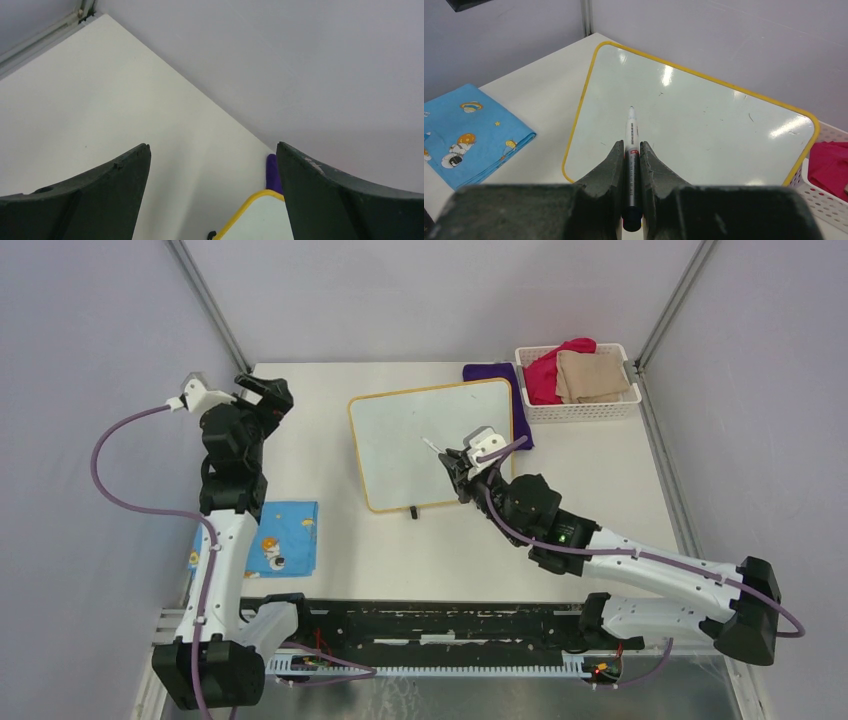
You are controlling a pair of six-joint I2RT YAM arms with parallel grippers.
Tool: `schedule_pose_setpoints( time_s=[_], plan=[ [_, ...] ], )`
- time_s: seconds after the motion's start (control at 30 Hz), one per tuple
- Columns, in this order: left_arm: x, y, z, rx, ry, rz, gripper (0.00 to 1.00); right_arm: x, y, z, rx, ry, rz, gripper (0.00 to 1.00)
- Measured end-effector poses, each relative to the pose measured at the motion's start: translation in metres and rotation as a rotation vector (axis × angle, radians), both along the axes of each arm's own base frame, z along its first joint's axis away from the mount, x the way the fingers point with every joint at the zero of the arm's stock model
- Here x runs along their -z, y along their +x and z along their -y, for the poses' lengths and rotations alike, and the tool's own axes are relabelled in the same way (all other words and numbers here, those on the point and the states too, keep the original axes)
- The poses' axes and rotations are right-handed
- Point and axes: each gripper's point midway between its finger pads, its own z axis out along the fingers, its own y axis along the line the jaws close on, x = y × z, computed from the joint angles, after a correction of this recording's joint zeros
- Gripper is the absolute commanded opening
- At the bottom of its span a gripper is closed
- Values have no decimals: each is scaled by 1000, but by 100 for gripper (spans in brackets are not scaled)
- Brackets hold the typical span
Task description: Write a sentence on the whiteboard
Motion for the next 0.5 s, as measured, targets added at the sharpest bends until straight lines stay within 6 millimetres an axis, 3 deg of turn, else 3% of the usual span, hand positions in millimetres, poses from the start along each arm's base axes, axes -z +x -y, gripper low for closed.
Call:
schedule_pose_setpoints(
  time_s=[0.33, 0.5],
  plan=[
    [67, 18, 33, 242, -31, -155, 100, -4, -3, 7, 4, 15, 7, 0],
    [91, 14, 50, 365, 27, -185, 100, -4, -2, 7, 6, 16, 6, 0]
  ],
)
